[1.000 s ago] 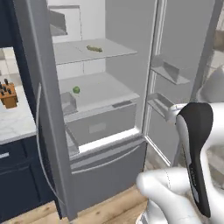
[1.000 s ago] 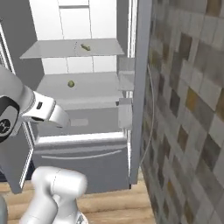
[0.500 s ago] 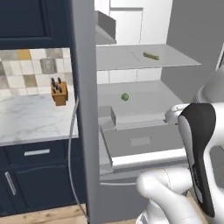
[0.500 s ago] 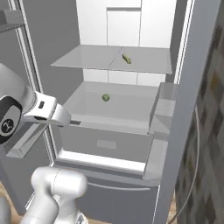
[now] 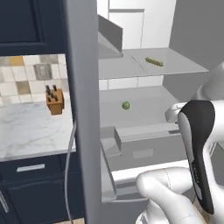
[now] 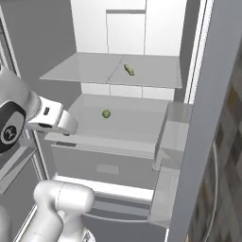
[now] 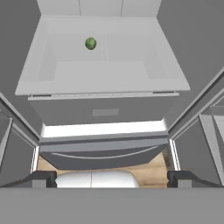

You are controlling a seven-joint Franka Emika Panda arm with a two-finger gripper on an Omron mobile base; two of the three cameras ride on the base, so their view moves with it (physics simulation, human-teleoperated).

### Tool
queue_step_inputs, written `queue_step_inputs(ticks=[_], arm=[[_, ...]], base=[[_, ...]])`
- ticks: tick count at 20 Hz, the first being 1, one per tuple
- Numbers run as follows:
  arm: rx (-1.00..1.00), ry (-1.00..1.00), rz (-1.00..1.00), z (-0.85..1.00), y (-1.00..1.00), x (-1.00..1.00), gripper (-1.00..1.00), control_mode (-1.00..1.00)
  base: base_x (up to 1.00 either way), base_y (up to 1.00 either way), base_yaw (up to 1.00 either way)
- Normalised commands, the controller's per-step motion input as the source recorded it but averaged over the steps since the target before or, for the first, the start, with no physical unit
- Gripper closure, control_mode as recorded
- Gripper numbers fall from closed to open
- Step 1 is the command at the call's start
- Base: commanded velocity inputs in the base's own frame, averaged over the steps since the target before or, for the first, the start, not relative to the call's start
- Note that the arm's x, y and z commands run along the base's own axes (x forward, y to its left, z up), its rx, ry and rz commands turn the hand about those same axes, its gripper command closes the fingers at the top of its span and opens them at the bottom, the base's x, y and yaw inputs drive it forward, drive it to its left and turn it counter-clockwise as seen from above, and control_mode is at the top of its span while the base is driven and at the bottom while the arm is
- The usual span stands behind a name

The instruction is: Pick the egg and butter from the fridge and place them by the bowl for mixing.

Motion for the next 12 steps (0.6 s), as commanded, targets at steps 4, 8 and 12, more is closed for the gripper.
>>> queue_step_inputs(ticks=[4,8,12], arm=[[0.0,0.0,0.0,0.0,0.0,0.0,-1.0,1.0],[0.0,0.0,0.0,0.0,0.0,0.0,-1.0,1.0],[0.0,0.0,0.0,0.0,0.0,0.0,-1.0,1.0]], base=[[0.37,-0.37,-0.19],[0.39,-0.63,-0.02],[0.45,-0.39,0.0]])
